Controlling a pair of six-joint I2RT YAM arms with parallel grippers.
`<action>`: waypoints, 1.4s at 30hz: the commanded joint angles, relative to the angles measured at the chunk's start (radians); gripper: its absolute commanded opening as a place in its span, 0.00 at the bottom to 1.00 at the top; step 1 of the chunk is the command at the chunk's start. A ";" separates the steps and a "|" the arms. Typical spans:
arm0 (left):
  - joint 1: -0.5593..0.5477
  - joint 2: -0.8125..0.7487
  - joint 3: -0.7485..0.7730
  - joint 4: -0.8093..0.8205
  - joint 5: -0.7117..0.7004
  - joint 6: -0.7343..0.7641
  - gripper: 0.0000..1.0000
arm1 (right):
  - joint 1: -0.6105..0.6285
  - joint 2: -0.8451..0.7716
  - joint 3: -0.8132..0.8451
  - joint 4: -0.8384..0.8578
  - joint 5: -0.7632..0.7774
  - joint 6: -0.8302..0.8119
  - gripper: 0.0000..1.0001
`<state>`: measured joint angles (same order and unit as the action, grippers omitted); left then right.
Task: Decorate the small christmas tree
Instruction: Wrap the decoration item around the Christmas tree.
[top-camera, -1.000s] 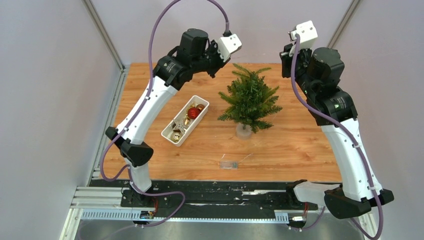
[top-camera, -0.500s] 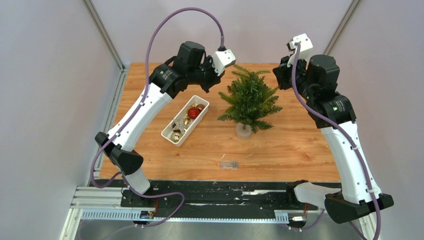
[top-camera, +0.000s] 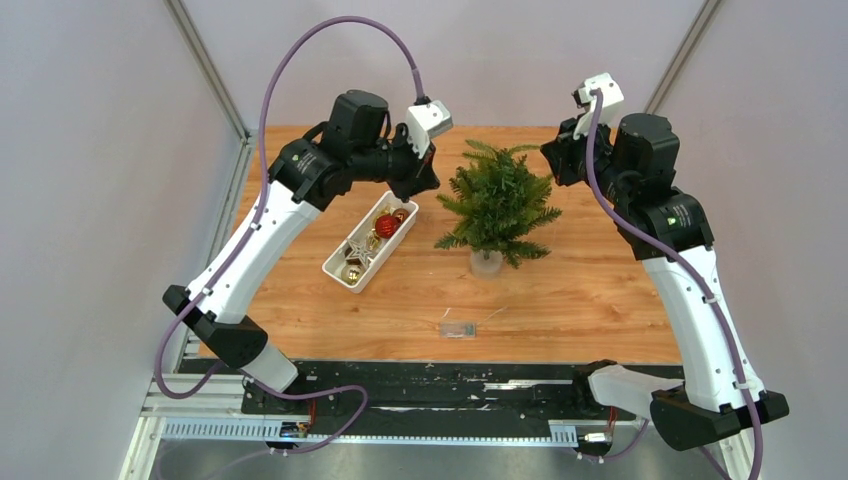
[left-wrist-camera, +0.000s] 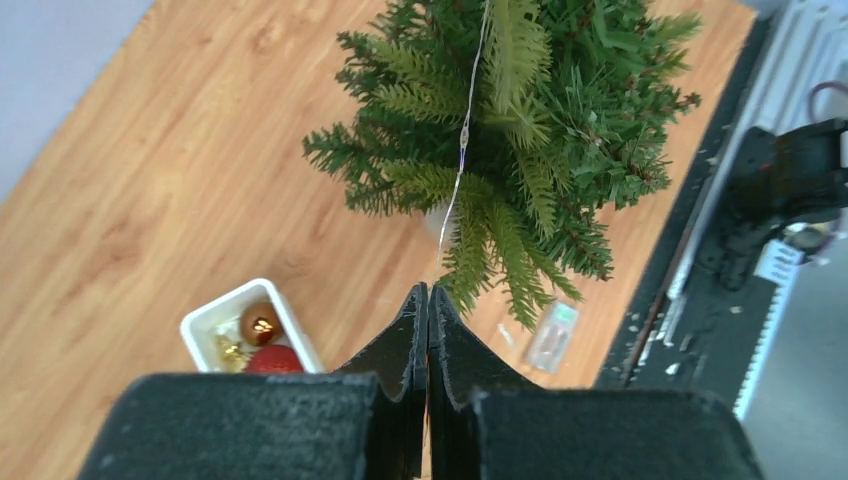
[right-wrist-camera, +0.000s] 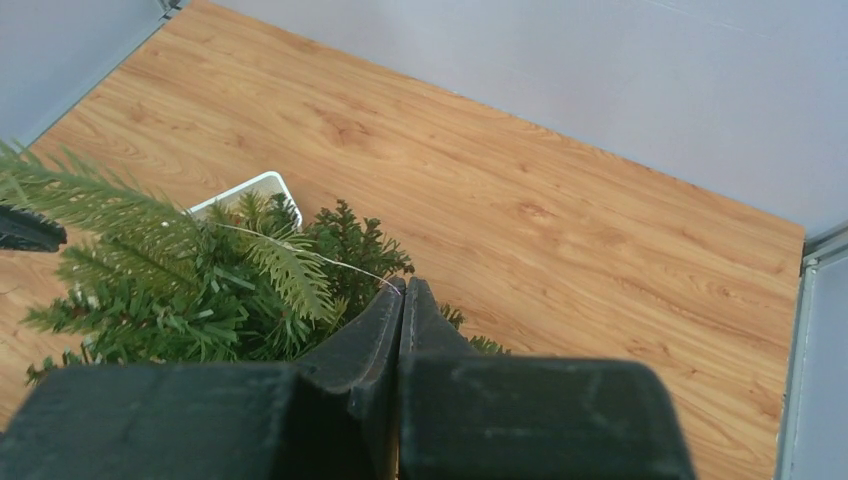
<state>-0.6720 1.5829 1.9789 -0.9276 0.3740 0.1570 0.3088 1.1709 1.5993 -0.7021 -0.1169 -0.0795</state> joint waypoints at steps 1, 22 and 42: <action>0.006 -0.062 -0.010 0.048 0.073 -0.199 0.00 | -0.008 -0.005 0.007 0.019 -0.024 0.035 0.00; 0.006 -0.019 -0.029 0.204 0.290 -0.577 0.00 | -0.008 -0.102 -0.098 0.047 -0.174 0.196 0.44; 0.008 -0.016 -0.045 0.226 0.283 -0.575 0.00 | 0.255 -0.271 -0.194 0.219 -0.109 0.314 0.85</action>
<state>-0.6678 1.5757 1.9202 -0.7383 0.6464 -0.4179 0.4252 0.9382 1.4902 -0.6353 -0.2176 0.1772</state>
